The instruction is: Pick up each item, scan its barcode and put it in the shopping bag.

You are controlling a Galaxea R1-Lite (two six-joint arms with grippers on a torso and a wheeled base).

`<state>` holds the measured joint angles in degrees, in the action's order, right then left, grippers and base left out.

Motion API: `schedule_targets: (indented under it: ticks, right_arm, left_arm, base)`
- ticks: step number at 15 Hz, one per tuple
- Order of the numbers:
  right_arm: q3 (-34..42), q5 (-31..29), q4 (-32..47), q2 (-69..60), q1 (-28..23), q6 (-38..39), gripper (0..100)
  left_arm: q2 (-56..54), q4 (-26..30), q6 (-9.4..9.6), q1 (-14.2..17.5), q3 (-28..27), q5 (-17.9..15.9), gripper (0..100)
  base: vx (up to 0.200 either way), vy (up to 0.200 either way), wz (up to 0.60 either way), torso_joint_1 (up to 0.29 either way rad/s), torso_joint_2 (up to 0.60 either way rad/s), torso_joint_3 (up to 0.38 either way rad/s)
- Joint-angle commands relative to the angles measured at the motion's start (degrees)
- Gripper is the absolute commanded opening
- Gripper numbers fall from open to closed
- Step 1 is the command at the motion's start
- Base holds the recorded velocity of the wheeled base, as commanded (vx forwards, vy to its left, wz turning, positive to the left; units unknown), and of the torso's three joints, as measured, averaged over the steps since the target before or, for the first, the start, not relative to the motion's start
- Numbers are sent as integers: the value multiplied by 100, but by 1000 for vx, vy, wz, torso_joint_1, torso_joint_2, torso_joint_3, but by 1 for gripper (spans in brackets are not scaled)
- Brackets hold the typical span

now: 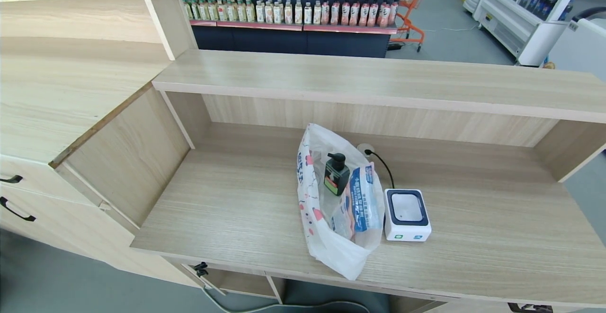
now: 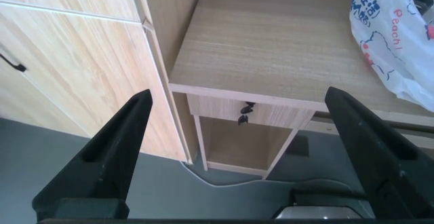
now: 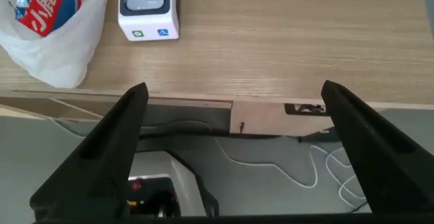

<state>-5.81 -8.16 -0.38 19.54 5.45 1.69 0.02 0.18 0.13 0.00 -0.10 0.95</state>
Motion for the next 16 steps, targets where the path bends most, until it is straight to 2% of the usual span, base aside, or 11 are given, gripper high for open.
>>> schedule_targets:
  ticks: [1,3,4,5,8,16]
  right_arm:
    - [529,77,-41,-1594,-343,-213,100]
    - [581,104,-200,-1576,-352,-178,100]
    - [581,429,-182,-1585,-325,68,100]
    - [581,438,-191,-1585,-325,50,100]
    - [581,693,91,-1954,-554,-372,100]
    - [573,710,99,-1954,-545,-539,100]
  left_arm:
    - [-2,-1,4,0,1,2,100]
    - [-2,-1,4,0,1,2,100]
    - [-2,-1,-5,0,1,2,100]
    - [-2,-1,4,0,10,2,100]
    - [-2,-1,4,0,1,2,100]
    - [-2,-1,4,0,1,2,100]
  base:
    - [0,0,0,0,0,0]
    - [0,0,0,0,0,0]
    - [0,0,0,0,0,0]
    - [0,0,0,0,0,0]
    - [0,0,0,0,0,0]
    - [0,0,0,0,0,0]
